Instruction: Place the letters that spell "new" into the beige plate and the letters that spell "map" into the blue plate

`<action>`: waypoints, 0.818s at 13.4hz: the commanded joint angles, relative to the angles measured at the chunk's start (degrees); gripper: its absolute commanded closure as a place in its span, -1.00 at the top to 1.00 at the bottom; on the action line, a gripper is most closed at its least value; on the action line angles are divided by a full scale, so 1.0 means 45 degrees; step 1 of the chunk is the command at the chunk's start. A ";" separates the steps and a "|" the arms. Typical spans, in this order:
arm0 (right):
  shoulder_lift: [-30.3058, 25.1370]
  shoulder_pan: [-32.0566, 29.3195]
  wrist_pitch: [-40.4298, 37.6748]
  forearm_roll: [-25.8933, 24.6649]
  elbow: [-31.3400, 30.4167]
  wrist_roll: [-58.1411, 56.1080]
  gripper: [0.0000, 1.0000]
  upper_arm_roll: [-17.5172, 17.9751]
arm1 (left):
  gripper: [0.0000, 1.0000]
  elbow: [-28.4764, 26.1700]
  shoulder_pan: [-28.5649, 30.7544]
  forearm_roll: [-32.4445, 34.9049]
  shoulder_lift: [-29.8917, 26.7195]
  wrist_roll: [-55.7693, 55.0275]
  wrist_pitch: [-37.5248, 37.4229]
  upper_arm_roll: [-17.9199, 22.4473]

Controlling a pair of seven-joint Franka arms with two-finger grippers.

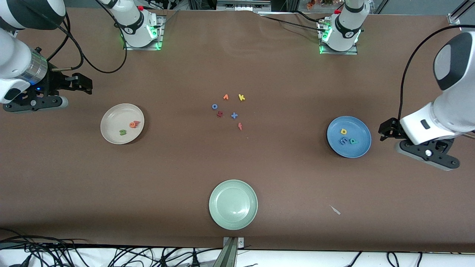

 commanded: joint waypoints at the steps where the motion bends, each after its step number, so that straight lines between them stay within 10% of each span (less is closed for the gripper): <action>1: -0.0136 -0.0128 -0.0036 -0.0033 -0.0063 0.0102 1.00 0.0129 | 1.00 -0.2450 -0.0747 -0.2086 -0.2444 -0.1850 -0.0032 0.1561; 11: -0.0156 -0.0128 -0.0094 -0.0033 -0.0044 0.0103 1.00 0.0109 | 1.00 -0.4353 -0.1394 -0.1662 -0.4952 -0.2366 -0.0364 0.2211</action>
